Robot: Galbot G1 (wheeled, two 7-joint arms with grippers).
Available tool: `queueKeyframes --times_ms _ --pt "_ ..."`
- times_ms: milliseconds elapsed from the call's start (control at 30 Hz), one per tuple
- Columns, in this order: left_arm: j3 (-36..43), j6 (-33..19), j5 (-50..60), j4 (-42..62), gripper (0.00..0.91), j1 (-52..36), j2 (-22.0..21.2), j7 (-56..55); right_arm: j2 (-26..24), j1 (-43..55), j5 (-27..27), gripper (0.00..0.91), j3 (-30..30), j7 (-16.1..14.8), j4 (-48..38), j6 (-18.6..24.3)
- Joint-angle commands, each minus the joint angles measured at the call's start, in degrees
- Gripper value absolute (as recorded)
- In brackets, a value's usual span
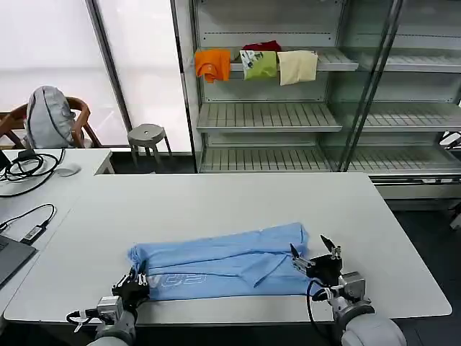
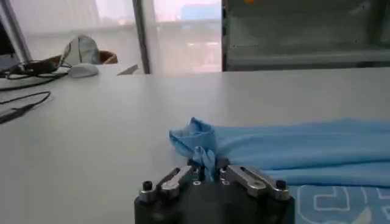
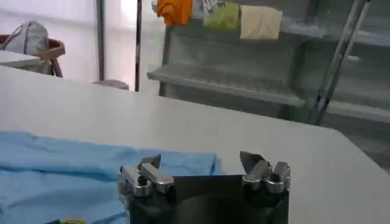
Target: Fold and organize the clothes.
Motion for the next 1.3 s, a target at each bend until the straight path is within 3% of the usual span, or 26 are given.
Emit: queueKeyframes --times_ms 33,200,400,500,600,967,1300 --pt "-6.79 0.05 2.36 -0.29 0.02 1.52 2.99 3.15 0.0 0.64 -0.04 0.907 -0.25 0.02 -0.25 0.01" --pt "-16.21 0.07 1.39 -1.41 0.02 4.28 6.85 6.33 0.03 1.45 -0.02 0.907 -0.33 -0.01 -0.23 0.02" --pt "-33.71 1.16 -0.95 0.84 0.02 7.5 12.09 12.48 0.55 1.97 -0.02 0.907 -0.09 -0.21 -0.76 0.6" --pt "-40.71 1.78 1.49 3.3 0.02 8.7 13.64 21.49 0.38 2.29 0.06 0.907 0.27 -0.39 -0.93 1.01" --pt "-43.26 2.39 1.34 3.08 0.01 8.48 14.02 23.97 0.17 2.48 0.14 0.907 0.46 -0.42 -1.1 1.19" --pt "-28.28 7.38 0.58 -13.86 0.01 5.08 8.87 22.67 -0.17 1.28 -0.05 0.907 1.16 -0.23 -0.5 1.25" --pt "-5.32 9.3 5.47 -20.18 0.01 2.11 2.01 21.72 -0.06 0.53 -0.65 0.907 1.91 0.13 0.95 0.87"
